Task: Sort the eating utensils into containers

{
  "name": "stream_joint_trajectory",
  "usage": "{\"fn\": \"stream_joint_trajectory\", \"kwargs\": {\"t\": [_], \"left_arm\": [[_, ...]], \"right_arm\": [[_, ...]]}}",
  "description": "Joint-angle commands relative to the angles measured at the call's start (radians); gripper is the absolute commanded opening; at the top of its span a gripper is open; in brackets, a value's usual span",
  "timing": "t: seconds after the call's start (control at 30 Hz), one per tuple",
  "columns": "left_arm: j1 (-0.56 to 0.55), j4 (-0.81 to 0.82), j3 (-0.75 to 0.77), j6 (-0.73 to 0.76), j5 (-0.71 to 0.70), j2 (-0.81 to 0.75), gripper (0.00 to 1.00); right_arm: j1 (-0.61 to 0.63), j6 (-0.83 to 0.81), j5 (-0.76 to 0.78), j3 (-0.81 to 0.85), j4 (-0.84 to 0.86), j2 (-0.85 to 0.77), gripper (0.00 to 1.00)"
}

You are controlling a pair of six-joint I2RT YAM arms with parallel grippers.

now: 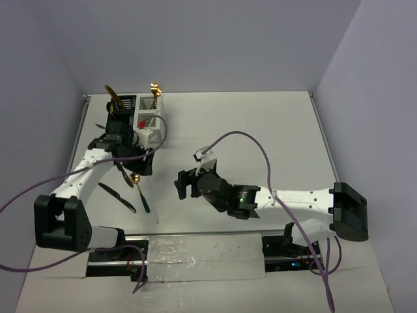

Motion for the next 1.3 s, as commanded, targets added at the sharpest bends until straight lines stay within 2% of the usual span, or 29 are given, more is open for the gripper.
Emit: {"fn": "stream_joint_trajectory", "kwargs": {"t": [0.0, 0.1, 0.2, 0.33, 0.67, 0.93, 1.07, 1.27], "left_arm": [[-0.059, -0.074, 0.009, 0.017, -0.02, 0.038, 0.66], [-0.09, -0.071, 0.015, 0.003, 0.0, 0.07, 0.7], [-0.098, -0.092, 0.018, 0.038, -0.105, 0.162, 0.69], [-0.098, -0.131, 0.028, 0.066, -0.156, 0.264, 0.68], [-0.099, -0.111, 0.1, 0.029, -0.027, 0.313, 0.66], [-0.099, -0.089, 0.091, 0.036, -0.083, 0.425, 0.62], [-0.101, -0.086, 0.117, 0.03, -0.073, 0.459, 0.6], [-0.118, -0.051, 0.144, 0.009, -0.041, 0.494, 0.52]], "right_arm": [[0.009, 0.045, 0.043, 0.017, -0.024, -0.027, 0.93], [0.014, 0.056, 0.058, 0.026, -0.048, -0.016, 0.93], [0.018, 0.06, 0.078, 0.04, -0.09, -0.008, 0.93], [0.023, 0.053, 0.094, 0.047, -0.09, -0.004, 0.93], [0.026, 0.042, 0.129, 0.07, -0.139, 0.033, 0.93], [0.025, 0.016, 0.175, 0.084, -0.171, 0.036, 0.93], [0.025, 0.008, 0.196, 0.083, -0.171, 0.032, 0.93], [0.025, 0.002, 0.224, 0.078, -0.185, 0.02, 0.93]]}}
